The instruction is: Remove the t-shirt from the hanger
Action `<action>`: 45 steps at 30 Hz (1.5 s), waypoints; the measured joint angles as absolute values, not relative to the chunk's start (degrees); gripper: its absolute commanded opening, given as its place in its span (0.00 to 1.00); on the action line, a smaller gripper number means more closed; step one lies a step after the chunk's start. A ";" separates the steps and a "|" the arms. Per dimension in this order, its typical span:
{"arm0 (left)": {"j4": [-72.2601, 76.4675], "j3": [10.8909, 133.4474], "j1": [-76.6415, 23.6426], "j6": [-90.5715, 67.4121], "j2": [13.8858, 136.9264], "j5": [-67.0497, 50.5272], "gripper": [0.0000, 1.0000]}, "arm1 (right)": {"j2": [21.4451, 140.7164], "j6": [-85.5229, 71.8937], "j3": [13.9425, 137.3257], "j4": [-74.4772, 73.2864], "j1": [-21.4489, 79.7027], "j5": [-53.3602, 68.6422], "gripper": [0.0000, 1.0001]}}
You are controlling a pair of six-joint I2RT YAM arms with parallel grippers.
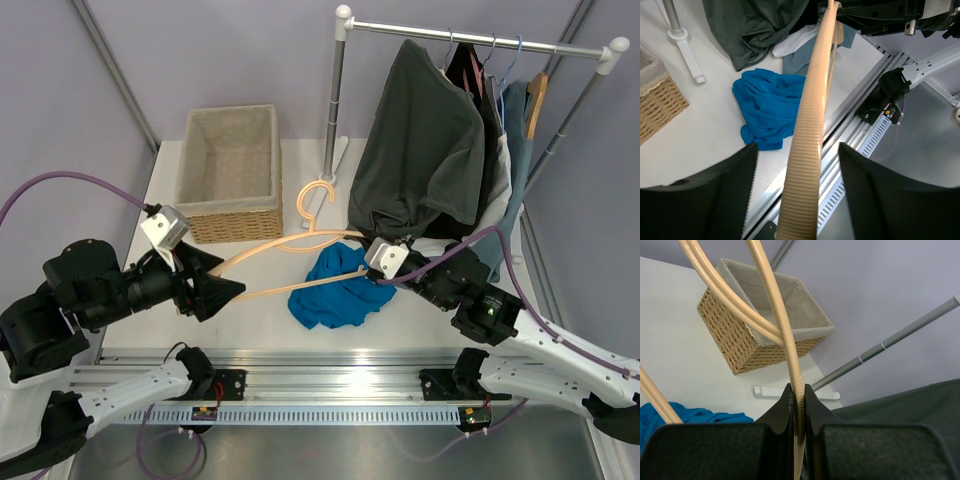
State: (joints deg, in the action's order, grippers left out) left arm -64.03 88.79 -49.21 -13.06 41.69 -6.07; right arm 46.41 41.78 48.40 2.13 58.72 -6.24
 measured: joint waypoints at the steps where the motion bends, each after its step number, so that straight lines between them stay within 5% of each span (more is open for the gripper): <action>1: -64.42 89.17 -49.21 -13.56 41.71 -6.00 0.74 | 46.19 41.78 48.40 1.87 58.72 -5.93 0.00; 15: -65.49 94.89 -49.21 -13.89 43.05 -6.09 0.75 | 47.79 38.94 48.53 1.43 58.72 -4.38 0.00; 19: -66.15 94.91 -49.21 -13.82 43.40 -6.28 0.67 | 48.05 38.57 48.53 1.45 58.72 -4.43 0.00; 23: -66.54 94.91 -49.21 -13.85 43.62 -6.42 0.50 | 48.25 38.54 48.53 1.48 58.72 -4.58 0.00; 28: -67.88 94.91 -49.19 -13.65 43.64 -6.26 0.02 | 49.32 38.59 48.53 1.48 58.72 -4.93 0.00; 34: -68.62 94.94 -49.15 -13.56 43.86 -5.72 0.00 | 49.67 38.61 48.53 1.43 58.72 -5.08 0.00; 36: -68.73 94.94 -49.15 -13.56 43.86 -5.58 0.00 | 49.76 38.59 48.53 1.45 58.72 -5.10 0.04; 38: -68.75 94.91 -49.15 -13.56 43.86 -5.52 0.00 | 49.78 38.48 48.53 1.50 58.72 -5.10 0.24; 45: -67.24 91.74 -49.15 -13.47 42.96 -4.84 0.00 | 49.80 35.20 48.56 4.58 58.70 -6.33 0.52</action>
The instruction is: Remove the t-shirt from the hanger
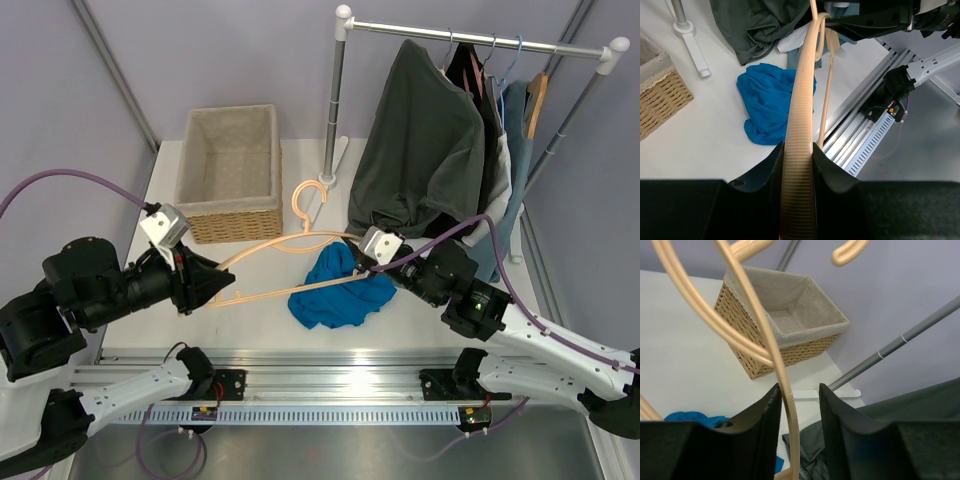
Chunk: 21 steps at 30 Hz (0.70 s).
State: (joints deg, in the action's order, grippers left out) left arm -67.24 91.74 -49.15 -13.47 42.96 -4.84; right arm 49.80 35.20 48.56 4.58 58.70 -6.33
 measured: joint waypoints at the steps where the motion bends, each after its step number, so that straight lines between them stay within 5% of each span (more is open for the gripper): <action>1: -67.07 91.35 -49.15 -13.47 42.89 -4.58 0.00 | 49.80 34.54 48.53 5.19 58.67 -6.55 0.55; 10: -64.88 87.35 -49.15 -13.30 39.77 -0.08 0.00 | 50.02 31.24 48.53 9.61 58.63 -8.10 0.98; 21: -57.78 85.73 -49.15 -12.91 40.49 9.85 0.00 | 46.11 22.09 54.02 8.05 58.52 -20.95 1.00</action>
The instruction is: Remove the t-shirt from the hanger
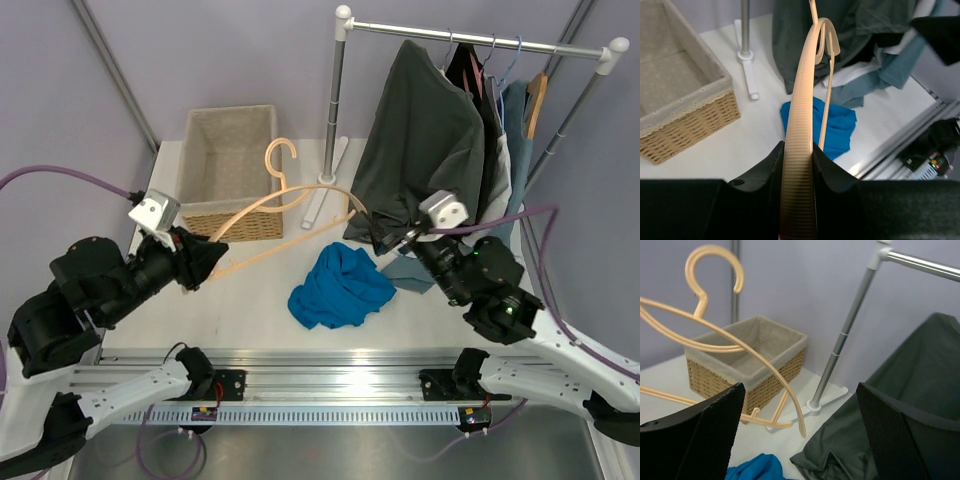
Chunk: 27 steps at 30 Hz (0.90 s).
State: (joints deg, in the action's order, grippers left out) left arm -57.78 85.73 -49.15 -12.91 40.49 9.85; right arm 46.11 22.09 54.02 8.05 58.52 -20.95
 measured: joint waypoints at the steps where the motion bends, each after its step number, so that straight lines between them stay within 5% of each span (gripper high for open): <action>1: -56.80 85.67 -49.15 -12.78 41.58 11.25 0.00 | 44.91 20.75 55.11 7.07 58.52 -22.81 0.99; 13: -41.82 90.87 -49.15 -8.88 66.65 20.86 0.00 | 27.75 1.06 63.51 -12.34 58.41 -23.05 1.00; 27: -28.38 110.37 -49.15 0.05 89.89 25.34 0.00 | 20.62 -11.99 55.05 -24.82 58.37 -12.53 1.00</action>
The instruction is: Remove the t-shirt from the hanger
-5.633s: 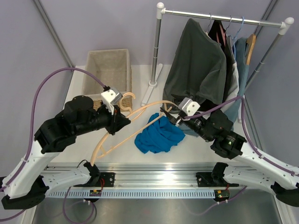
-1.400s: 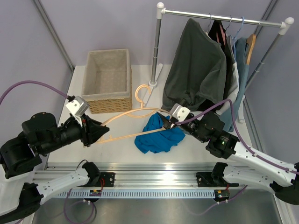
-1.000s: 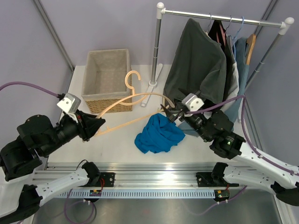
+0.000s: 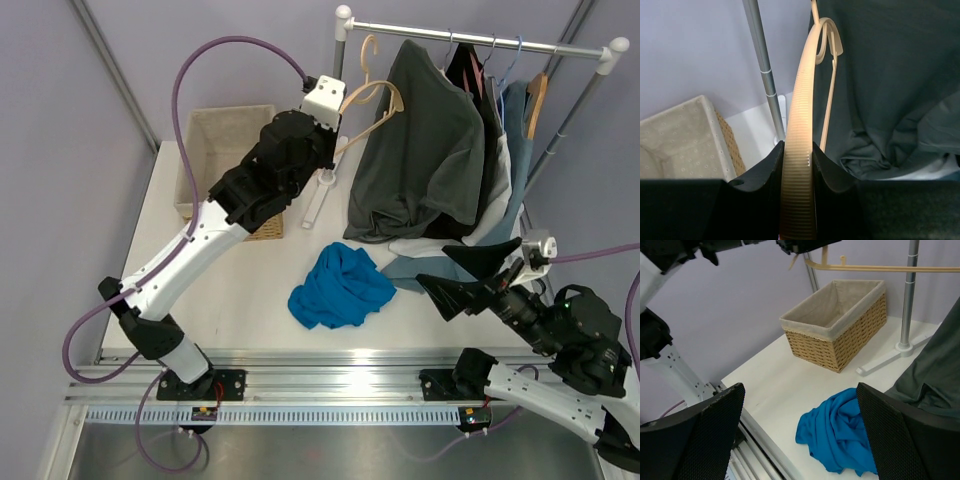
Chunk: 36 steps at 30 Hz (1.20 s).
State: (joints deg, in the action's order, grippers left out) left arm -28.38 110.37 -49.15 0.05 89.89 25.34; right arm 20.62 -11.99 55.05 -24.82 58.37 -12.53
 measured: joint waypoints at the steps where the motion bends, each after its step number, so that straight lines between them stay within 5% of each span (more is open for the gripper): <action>1: -27.73 111.09 -49.15 0.93 91.31 25.93 0.00 | 19.75 -12.32 55.05 -25.02 58.37 -12.32 1.00; 36: -12.82 117.78 -47.86 12.56 103.66 31.29 0.00 | 11.53 -13.93 52.07 -23.68 58.37 -9.45 0.99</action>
State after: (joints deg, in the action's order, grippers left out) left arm -12.82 117.78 -47.86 12.56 103.66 31.29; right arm 11.53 -13.93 52.07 -23.68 58.37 -9.45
